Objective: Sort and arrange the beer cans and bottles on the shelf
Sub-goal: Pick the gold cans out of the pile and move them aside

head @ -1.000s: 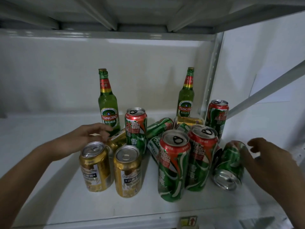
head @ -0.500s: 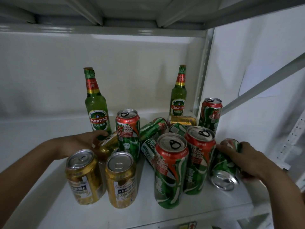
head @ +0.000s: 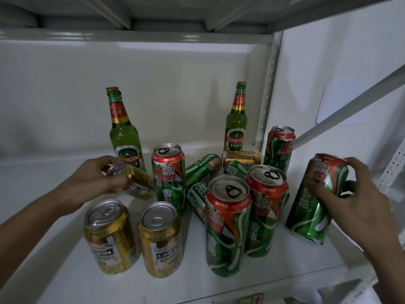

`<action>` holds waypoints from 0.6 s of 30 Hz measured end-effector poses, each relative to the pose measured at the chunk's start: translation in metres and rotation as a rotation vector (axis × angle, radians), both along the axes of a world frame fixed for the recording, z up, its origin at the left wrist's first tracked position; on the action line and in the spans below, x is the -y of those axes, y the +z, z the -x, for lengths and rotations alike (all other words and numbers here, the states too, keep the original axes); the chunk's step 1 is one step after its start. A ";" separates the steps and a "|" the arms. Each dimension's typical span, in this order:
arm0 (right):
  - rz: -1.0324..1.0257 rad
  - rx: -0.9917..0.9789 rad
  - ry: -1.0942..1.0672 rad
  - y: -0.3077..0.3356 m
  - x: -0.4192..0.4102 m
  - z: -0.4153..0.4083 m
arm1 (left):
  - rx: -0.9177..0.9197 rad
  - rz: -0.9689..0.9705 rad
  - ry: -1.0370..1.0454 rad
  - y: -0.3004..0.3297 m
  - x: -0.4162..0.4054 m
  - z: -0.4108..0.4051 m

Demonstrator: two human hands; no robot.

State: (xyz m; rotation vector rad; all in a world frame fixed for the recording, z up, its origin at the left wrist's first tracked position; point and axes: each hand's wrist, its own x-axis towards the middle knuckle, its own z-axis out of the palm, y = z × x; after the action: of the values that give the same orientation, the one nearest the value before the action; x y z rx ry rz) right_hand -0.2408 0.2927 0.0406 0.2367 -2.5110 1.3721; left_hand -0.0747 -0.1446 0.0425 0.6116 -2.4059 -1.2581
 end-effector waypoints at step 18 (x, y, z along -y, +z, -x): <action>-0.021 -0.109 0.289 -0.013 -0.016 -0.038 | 0.059 0.173 -0.203 0.012 0.017 -0.013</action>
State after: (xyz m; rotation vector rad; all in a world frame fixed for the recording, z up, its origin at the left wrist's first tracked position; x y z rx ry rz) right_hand -0.2032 0.3088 0.0275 0.6826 -2.4735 1.3915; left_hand -0.0613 -0.1616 0.0541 0.3666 -2.6460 -1.1044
